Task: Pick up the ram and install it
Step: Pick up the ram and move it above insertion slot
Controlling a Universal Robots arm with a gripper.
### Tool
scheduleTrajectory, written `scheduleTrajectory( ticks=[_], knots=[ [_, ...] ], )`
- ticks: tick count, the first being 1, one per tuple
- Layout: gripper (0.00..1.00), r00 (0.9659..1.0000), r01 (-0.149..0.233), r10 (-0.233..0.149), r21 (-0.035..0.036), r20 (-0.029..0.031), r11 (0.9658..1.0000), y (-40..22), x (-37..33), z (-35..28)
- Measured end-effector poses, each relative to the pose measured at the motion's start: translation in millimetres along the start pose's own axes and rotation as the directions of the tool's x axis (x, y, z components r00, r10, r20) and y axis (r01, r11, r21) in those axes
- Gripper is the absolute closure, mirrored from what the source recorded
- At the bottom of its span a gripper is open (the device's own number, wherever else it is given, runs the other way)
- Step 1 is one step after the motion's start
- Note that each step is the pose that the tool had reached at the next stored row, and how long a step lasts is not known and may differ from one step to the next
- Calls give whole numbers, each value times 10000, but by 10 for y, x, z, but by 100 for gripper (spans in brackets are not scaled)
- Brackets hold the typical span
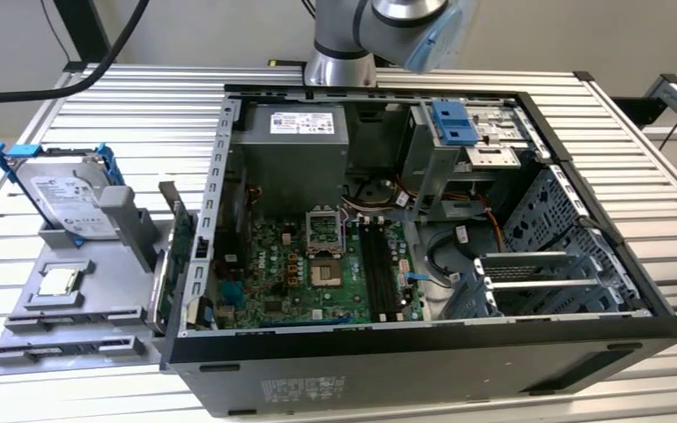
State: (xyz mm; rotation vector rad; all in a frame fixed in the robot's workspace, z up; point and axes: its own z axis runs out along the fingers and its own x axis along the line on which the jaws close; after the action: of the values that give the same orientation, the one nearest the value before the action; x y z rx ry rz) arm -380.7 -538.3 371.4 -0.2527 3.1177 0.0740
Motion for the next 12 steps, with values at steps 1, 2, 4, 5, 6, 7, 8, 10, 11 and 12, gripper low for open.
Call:
scheduleTrajectory(
  ticks=[1,2,4,5,6,7,8,10,11,12],
  knots=[
    [100,9998,179,-179,-3,-8,9998,0,0,0],
    [100,9994,359,-359,-6,-16,9994,0,0,0],
    [100,9974,718,-718,-13,-33,9974,0,0,0],
    [100,9960,892,-892,-17,-40,9960,0,0,0],
    [100,9941,1080,-1080,-20,-49,9941,0,0,0],
    [100,9919,1265,-1265,-24,-57,9920,0,0,0],
    [100,9894,1448,-1448,-28,-65,9895,0,0,0],
    [100,9837,1798,-1798,-37,-81,9837,0,0,0],
    [100,9803,1973,-1973,-41,-88,9803,0,0,0],
    [100,9763,2160,-2160,-46,-96,9764,0,0,0]
  ],
)
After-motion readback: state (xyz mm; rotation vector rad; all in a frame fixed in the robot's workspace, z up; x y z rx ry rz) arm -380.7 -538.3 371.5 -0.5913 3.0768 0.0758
